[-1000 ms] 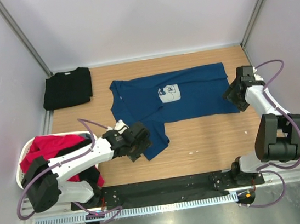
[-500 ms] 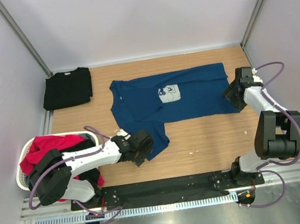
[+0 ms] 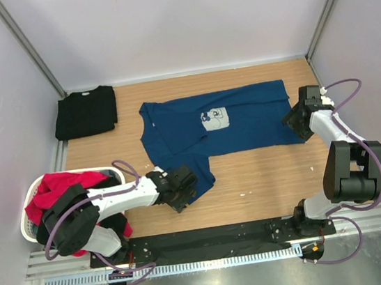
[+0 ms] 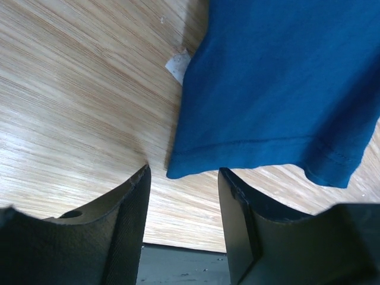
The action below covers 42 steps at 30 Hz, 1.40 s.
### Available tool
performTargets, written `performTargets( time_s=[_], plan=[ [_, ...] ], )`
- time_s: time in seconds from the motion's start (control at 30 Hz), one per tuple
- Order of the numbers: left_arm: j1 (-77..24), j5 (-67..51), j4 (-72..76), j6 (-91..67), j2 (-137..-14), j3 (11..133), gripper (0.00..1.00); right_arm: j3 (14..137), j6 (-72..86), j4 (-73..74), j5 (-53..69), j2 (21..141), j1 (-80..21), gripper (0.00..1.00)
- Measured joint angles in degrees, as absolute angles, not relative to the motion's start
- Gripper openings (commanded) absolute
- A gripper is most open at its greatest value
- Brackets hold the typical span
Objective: Fold and stack the t-shirts
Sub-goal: Fold the tshirt
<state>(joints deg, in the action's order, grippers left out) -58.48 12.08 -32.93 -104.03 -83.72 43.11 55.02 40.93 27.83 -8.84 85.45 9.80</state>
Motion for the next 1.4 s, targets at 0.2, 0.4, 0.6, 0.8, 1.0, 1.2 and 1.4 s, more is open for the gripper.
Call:
performTargets(
  time_s=[0.2, 0.4, 0.6, 0.8, 1.0, 1.2, 1.4],
  plan=[
    [-58.3, 11.6, -33.2, -104.5, -84.2, 43.2, 0.30, 55.0, 40.9, 27.8, -9.3, 85.4, 9.8, 0.67],
    [-57.8, 11.4, -34.5, -104.6, -84.7, 43.3, 0.00, 52.9, 40.9, 27.4, -9.4, 85.5, 9.8, 0.64],
    [-56.8, 11.7, -36.3, -103.7, -84.7, 44.4, 0.00, 51.2, 40.6, 27.5, -10.0, 86.0, 9.8, 0.63],
    [-56.5, 14.6, -39.4, -101.1, -82.9, 47.4, 0.00, 51.2, 40.2, 27.5, -11.4, 87.0, 10.3, 0.59],
    [-56.5, 16.1, -41.3, -99.6, -81.3, 48.7, 0.00, 51.2, 40.0, 27.4, -13.2, 89.0, 11.2, 0.58],
    [-56.5, 17.1, -42.3, -99.4, -78.7, 48.2, 0.00, 51.2, 39.1, 26.5, -14.7, 90.5, 13.0, 0.54],
    [-56.5, 18.9, -44.4, -99.5, -75.6, 47.9, 0.00, 53.0, 38.8, 24.9, -15.4, 93.4, 13.7, 0.48]
  ],
)
